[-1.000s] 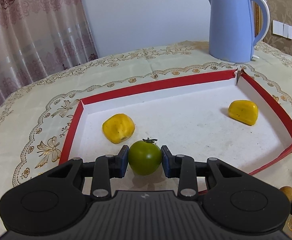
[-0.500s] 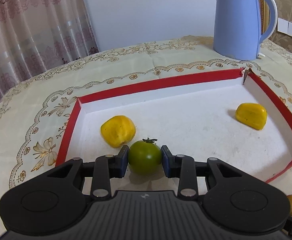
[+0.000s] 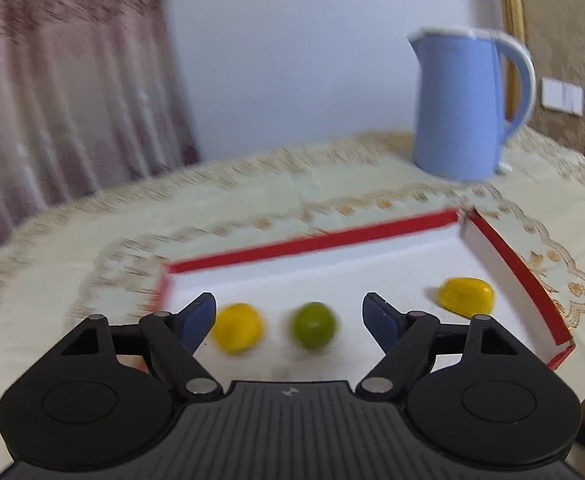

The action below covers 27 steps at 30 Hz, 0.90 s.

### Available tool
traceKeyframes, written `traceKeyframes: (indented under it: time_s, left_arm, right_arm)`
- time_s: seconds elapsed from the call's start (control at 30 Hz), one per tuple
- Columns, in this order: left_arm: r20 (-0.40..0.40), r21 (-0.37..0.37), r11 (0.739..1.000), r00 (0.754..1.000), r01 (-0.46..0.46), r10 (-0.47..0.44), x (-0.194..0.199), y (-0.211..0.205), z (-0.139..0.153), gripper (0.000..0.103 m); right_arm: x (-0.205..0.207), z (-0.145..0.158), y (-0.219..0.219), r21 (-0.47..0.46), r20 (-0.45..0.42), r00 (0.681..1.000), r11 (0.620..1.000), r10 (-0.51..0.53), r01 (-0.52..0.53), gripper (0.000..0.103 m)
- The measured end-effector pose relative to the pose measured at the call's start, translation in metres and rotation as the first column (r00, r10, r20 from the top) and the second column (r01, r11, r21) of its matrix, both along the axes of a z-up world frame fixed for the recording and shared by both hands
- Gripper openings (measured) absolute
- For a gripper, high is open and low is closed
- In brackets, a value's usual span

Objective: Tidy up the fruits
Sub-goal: 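Carry the brown longan into the red tray and open the right tool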

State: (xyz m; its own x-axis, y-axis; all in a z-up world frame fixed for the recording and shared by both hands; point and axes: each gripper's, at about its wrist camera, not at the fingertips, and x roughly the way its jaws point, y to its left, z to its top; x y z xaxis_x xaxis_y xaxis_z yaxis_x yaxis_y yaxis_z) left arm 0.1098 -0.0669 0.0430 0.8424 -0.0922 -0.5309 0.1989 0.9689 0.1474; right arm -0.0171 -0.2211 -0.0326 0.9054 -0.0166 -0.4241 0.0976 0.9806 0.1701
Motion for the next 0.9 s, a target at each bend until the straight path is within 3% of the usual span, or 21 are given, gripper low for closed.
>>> traceKeyframes:
  time_s: [0.13,0.2,0.33,0.4,0.47,0.53,0.73,0.9]
  left_arm:
    - [0.089,-0.084,0.992,0.991,-0.090,0.097,-0.029,0.050,0.011,0.092]
    - [0.115,-0.167,0.978,0.982,-0.127,0.147,-0.037,0.079,0.012,0.092]
    - [0.160,-0.371,0.911,0.954,-0.180,0.253,-0.040,0.123,-0.001,0.092]
    - [0.113,-0.425,0.876,0.947,-0.227,0.300,-0.033,0.133,-0.013,0.092]
    - [0.073,-0.432,0.872,0.955,-0.228,0.286,-0.026,0.138,-0.015,0.092]
    - [0.088,-0.440,0.867,0.950,-0.233,0.300,-0.030,0.140,-0.016,0.092]
    - [0.133,-0.305,0.920,0.945,-0.248,0.299,-0.035,0.123,-0.020,0.092]
    - [0.114,-0.250,0.934,0.950,-0.256,0.291,-0.030,0.117,-0.026,0.092]
  right_arm:
    - [-0.004,0.001,-0.003,0.030,0.016,1.000,1.000,0.001,-0.002,0.024]
    - [-0.005,0.002,-0.004,0.052,0.028,1.000,0.999,0.003,-0.005,0.024]
    - [-0.005,0.006,-0.001,0.057,0.044,0.999,0.998,0.004,-0.006,0.024]
    - [-0.005,0.008,0.002,0.053,0.048,0.999,0.999,0.010,-0.013,0.024]
    - [-0.004,0.010,0.005,0.060,0.051,0.998,0.998,0.023,-0.026,0.024]
    - [0.000,0.013,0.006,0.077,0.057,0.998,0.996,0.035,-0.039,0.024]
    - [0.024,0.024,0.015,0.078,0.074,0.994,0.993,0.083,-0.089,0.024]
    - [0.053,0.042,0.020,0.064,0.102,0.990,0.993,0.095,-0.102,0.024]
